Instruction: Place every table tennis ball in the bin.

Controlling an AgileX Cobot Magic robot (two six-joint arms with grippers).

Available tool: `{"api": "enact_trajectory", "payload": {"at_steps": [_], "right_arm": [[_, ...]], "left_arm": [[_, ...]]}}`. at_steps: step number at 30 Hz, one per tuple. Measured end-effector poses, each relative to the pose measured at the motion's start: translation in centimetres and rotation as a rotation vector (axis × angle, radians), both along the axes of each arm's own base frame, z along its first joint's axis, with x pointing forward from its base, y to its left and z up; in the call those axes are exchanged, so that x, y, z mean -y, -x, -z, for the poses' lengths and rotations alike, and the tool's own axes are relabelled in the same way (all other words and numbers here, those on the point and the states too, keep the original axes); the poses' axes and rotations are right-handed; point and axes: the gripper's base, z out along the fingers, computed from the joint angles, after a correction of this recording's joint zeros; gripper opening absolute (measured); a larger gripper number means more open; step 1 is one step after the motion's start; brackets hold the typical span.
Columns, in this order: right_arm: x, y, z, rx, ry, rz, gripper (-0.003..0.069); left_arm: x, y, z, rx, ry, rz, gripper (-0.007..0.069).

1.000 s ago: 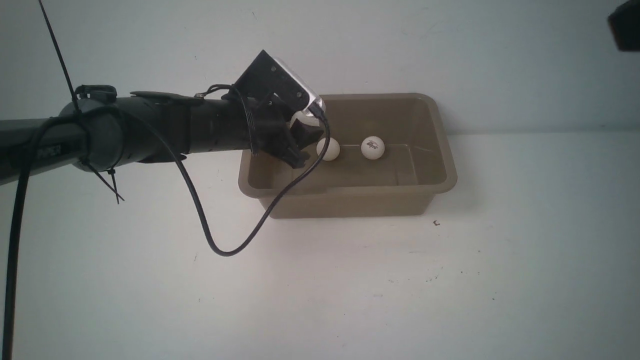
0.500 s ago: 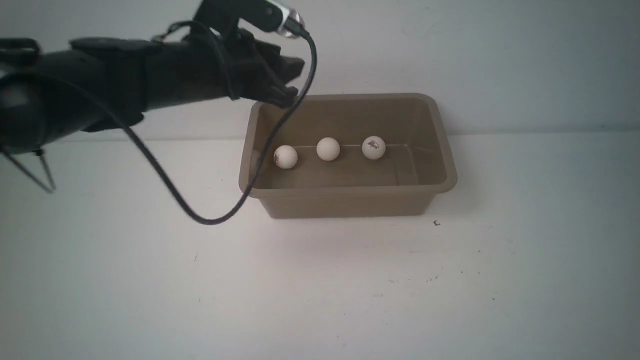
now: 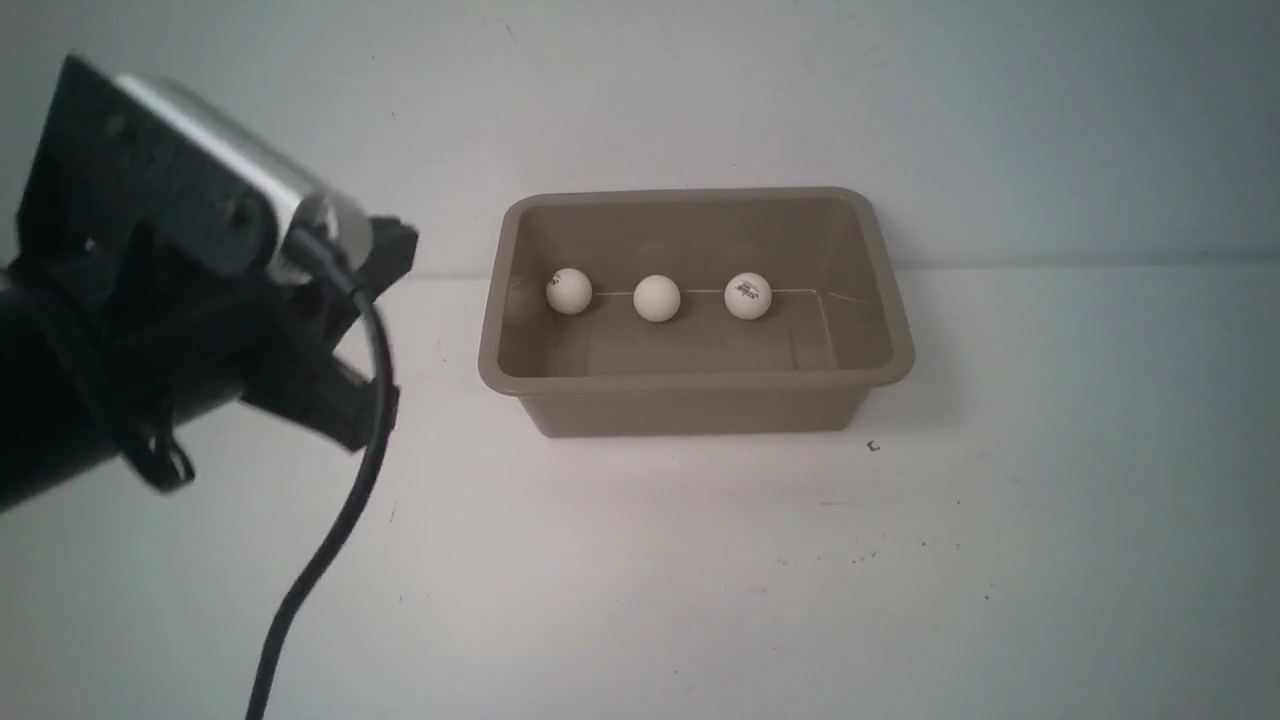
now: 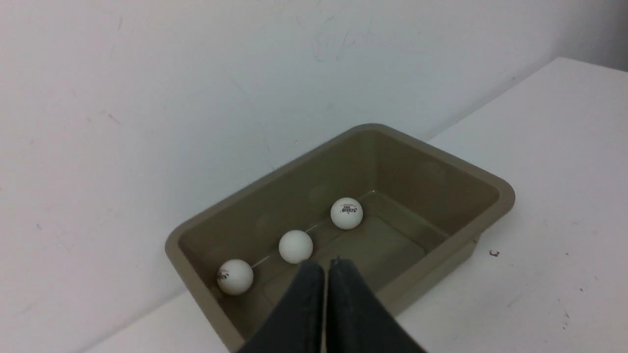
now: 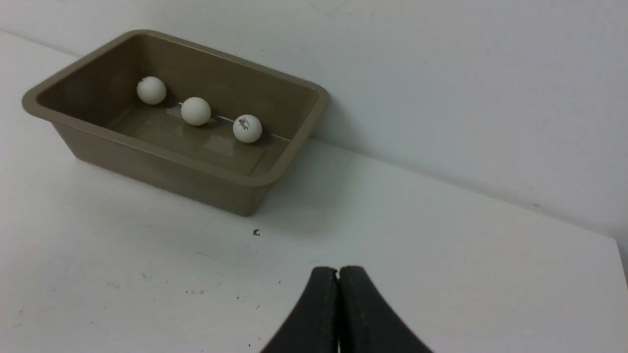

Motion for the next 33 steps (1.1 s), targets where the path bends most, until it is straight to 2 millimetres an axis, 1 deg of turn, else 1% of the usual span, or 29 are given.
{"api": "enact_trajectory", "payload": {"at_steps": [2, 3, 4, 5, 7, 8, 9, 14, 19, 28, 33], "right_arm": [[0.2, 0.1, 1.4, -0.011, -0.018, 0.023, -0.0016], [0.2, 0.2, 1.5, -0.014, -0.021, 0.025, -0.0016], [0.4, 0.3, 2.2, -0.018, -0.025, 0.035, -0.0016], [0.5, 0.5, 3.1, -0.016, -0.038, 0.042, -0.0016], [0.6, 0.7, 3.9, -0.012, -0.048, 0.044, -0.0016], [0.7, 1.0, 4.5, 0.005, -0.062, 0.041, -0.0016], [0.8, 1.3, 4.9, 0.026, -0.079, 0.035, -0.0016], [1.2, 2.2, 6.2, 0.076, -0.128, 0.024, -0.0016], [1.3, 2.6, 7.4, 0.072, -0.153, 0.026, -0.0016], [1.3, 2.6, 7.5, 0.062, -0.169, 0.027, -0.0016], [1.3, 2.6, 7.5, 0.062, -0.169, 0.027, -0.0016]], "left_arm": [[-0.4, 1.3, 1.0, -0.015, 0.009, -0.013, -0.0004], [-0.5, 1.4, 0.9, -0.010, 0.012, -0.015, -0.0004], [-0.7, 2.1, 1.6, -0.023, 0.015, -0.025, -0.0004], [-1.1, 3.2, 2.5, -0.027, 0.023, -0.040, -0.0004], [-1.4, 3.8, 2.9, -0.027, 0.024, -0.046, -0.0004], [-1.7, 4.6, 3.5, -0.027, 0.026, -0.057, -0.0004], [-1.9, 5.3, 3.9, -0.016, 0.028, -0.065, -0.0004], [-2.8, 7.3, 4.7, 0.022, 0.050, -0.101, -0.0004], [-3.3, 8.3, 5.2, 0.033, 0.101, -0.142, -0.0004], [-3.5, 8.6, 4.9, 0.015, 0.231, -0.170, -0.0004], [-3.5, 8.6, 4.8, 0.003, 0.267, -0.178, -0.0004]]}}
